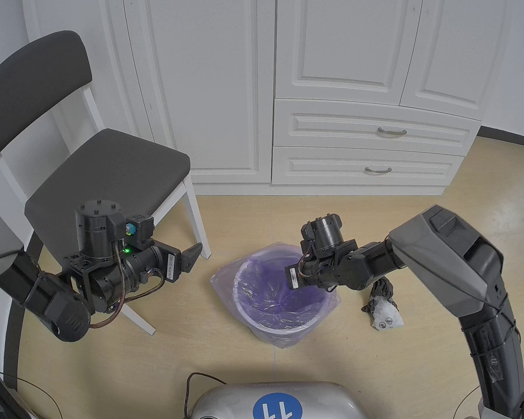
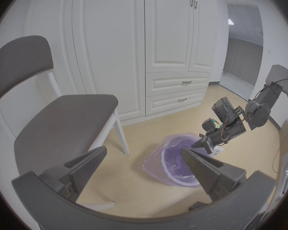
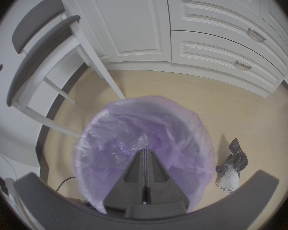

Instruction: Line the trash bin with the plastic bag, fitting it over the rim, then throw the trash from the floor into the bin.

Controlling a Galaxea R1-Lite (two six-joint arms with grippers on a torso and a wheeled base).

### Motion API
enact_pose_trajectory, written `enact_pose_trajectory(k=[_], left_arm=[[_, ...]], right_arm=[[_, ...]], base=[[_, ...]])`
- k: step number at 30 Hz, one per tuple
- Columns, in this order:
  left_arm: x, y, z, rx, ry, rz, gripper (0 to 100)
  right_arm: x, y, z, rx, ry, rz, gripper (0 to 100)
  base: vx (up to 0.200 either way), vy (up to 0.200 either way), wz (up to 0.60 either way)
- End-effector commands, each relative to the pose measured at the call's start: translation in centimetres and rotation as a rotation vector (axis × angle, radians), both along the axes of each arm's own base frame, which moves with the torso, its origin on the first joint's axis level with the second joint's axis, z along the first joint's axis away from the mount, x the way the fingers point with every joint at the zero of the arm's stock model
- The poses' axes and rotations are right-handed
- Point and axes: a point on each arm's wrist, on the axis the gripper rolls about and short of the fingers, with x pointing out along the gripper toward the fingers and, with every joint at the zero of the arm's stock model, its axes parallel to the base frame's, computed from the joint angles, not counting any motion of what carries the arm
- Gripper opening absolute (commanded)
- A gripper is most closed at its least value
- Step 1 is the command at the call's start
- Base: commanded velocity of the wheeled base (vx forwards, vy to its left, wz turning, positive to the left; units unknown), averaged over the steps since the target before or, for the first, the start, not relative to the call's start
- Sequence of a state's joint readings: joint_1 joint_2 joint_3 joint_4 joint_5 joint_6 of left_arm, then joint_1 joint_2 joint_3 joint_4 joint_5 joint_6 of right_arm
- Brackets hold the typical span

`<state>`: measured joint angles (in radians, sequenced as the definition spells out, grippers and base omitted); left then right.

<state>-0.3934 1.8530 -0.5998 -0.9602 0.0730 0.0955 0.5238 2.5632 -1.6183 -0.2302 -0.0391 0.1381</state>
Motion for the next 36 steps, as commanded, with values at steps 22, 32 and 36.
enact_pose_trajectory(k=[22, 32, 36], left_arm=[[-11.1, 4.8, 3.8, -0.197, -0.181, 0.078, 100], [-14.8, 7.1, 6.5, -0.267, -0.361, 0.109, 100], [-14.5, 6.9, 6.5, -0.262, -0.357, 0.109, 100]], right_arm=[[3.2, -4.5, 0.9, 0.030, -0.069, -0.011, 0], [4.3, -4.7, -1.6, 0.004, -0.092, -0.045, 0], [5.1, -5.0, -2.7, 0.001, -0.093, -0.058, 0]], base=[[0.000, 0.000, 0.00], [0.000, 0.000, 0.00], [0.000, 0.000, 0.00]])
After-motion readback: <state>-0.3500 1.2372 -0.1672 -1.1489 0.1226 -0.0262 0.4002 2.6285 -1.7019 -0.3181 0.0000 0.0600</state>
